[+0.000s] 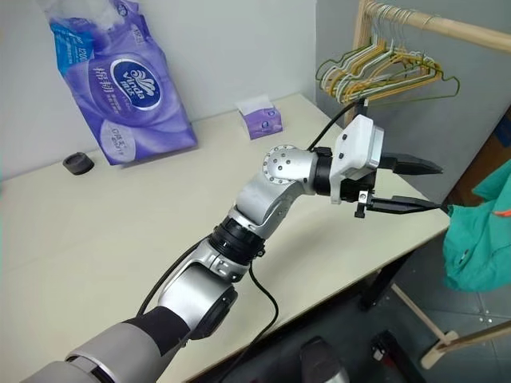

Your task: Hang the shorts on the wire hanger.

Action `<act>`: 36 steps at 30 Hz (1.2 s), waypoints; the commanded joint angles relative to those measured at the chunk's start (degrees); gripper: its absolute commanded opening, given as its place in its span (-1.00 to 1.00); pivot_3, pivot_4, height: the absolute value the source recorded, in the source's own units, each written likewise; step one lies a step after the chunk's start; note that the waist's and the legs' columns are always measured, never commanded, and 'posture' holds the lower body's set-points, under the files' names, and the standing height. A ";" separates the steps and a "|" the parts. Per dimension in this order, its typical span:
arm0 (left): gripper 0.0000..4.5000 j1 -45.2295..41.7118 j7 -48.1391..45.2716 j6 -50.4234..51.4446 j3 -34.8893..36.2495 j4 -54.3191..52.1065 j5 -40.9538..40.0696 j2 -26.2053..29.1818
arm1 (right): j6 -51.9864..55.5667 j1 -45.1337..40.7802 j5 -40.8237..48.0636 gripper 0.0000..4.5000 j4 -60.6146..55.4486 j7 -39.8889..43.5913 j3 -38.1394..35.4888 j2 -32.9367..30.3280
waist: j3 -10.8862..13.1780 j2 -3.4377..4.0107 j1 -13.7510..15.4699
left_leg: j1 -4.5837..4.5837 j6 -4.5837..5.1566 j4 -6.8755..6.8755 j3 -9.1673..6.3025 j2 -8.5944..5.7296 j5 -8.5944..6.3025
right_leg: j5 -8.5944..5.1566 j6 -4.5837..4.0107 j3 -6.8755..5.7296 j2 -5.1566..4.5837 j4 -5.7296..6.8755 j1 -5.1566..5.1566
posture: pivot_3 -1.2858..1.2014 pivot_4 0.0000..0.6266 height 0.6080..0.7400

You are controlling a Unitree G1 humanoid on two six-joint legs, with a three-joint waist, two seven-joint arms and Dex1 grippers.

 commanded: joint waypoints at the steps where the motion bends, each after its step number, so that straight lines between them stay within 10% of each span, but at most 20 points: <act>1: 0.06 -2.36 0.87 -2.06 0.85 1.46 0.67 -1.27 | -0.32 -1.56 -1.41 -1.00 1.29 1.60 -0.62 -0.73 | 0.52 -0.05 0.00 | 0.00 0.00 0.00 0.01 0.00 0.00 | 0.00 0.00 0.00 0.00 0.00 0.00 | -0.32 -0.42 1.00; 20: 0.06 -6.26 -0.91 -1.74 3.46 8.04 -3.58 -4.62 | -1.46 1.00 -3.08 -1.00 -0.18 1.09 -6.39 0.20 | 1.06 -0.13 0.08 | -0.02 -0.01 0.00 0.01 0.02 0.00 | 0.01 0.01 0.01 0.00 0.01 -0.04 | -0.34 -0.54 1.00; 33: 0.08 -6.55 -1.33 -1.65 3.18 8.16 -3.43 -4.60 | 0.33 -0.36 -2.95 0.90 -5.16 -7.36 -16.13 1.71 | 0.99 -0.02 -0.05 | -0.01 -0.01 0.00 0.03 0.00 0.00 | 0.02 0.01 0.04 -0.03 0.04 -0.08 | -0.34 -0.62 1.00; 36: 0.08 -6.21 -1.70 -1.23 2.96 8.04 -3.31 -4.31 | 1.01 2.33 -5.41 0.99 -17.16 -14.41 -22.08 4.45 | 0.93 0.08 -0.17 | -0.02 -0.01 -0.01 0.05 0.00 0.00 | 0.02 0.01 0.08 -0.03 0.05 -0.10 | -0.33 -0.65 1.00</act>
